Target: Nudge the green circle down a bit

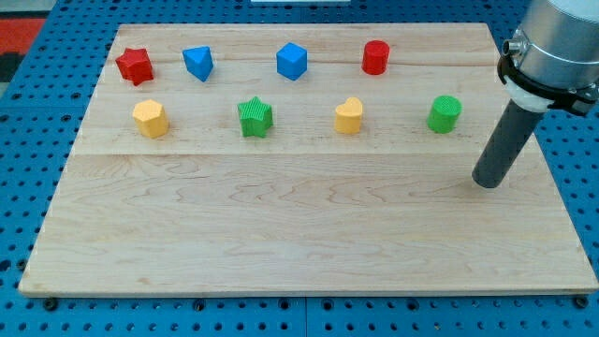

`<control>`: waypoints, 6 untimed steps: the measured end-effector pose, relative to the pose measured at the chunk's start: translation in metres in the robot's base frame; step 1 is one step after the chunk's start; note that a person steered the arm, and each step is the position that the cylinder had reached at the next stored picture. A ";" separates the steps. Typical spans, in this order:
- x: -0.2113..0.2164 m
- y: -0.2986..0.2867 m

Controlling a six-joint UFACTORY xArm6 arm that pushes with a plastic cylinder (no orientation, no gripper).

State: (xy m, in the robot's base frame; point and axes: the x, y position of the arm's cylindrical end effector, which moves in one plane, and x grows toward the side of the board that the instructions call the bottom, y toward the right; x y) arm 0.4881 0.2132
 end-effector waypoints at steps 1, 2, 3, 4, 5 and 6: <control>0.000 0.000; -0.014 0.012; -0.037 0.058; -0.075 0.066; -0.115 0.066; -0.133 0.029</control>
